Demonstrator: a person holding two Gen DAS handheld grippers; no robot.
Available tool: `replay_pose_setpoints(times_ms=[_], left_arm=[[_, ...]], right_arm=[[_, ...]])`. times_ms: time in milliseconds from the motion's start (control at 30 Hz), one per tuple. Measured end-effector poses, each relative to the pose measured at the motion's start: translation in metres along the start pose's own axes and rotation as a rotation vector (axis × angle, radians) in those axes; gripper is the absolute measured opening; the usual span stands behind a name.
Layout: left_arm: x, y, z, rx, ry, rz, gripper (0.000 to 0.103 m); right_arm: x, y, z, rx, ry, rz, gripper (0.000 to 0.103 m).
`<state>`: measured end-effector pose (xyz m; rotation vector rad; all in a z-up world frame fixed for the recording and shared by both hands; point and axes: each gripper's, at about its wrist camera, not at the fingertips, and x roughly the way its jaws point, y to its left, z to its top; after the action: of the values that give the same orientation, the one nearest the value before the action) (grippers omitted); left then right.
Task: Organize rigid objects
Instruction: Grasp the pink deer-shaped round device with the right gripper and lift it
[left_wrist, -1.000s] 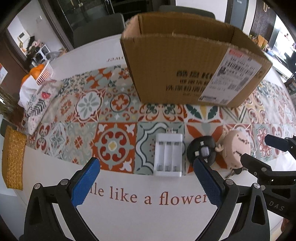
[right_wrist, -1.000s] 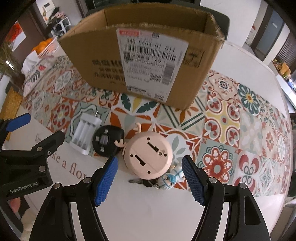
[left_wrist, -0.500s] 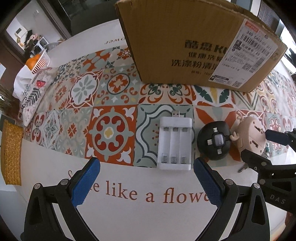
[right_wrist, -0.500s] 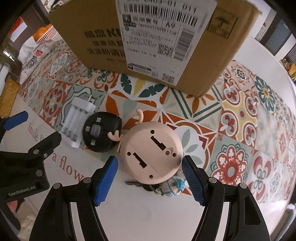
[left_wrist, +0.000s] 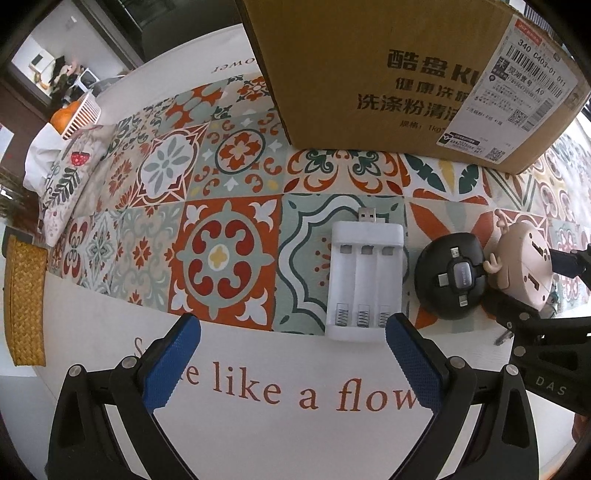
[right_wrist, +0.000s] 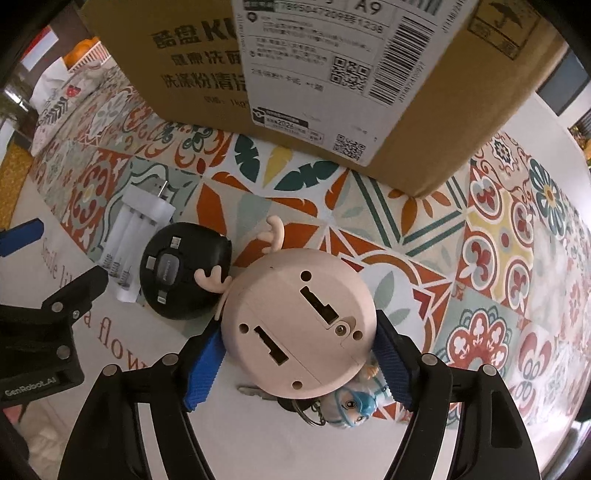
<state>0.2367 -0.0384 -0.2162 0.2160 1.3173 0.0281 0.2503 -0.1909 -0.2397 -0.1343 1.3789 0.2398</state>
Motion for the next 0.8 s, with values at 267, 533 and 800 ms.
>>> replay_pose_setpoints(times_ms=[267,533,800], left_arm=[[-0.002,-0.002,-0.001,0.029,-0.017,-0.008,0.101],[-0.026,-0.018,-0.001,0.101,-0.092,-0.083,0.1],[-0.041,-0.045,-0.006,0.247,-0.144,-0.218,0.092]], right_arm=[[-0.003,-0.003,-0.009,0.032,-0.056,-0.021,0.074],[-0.046,-0.01,-0.027,0.118,-0.171,-0.098,0.074],[-0.068,-0.033,-0.054,0.287,-0.201,-0.143,0.074]])
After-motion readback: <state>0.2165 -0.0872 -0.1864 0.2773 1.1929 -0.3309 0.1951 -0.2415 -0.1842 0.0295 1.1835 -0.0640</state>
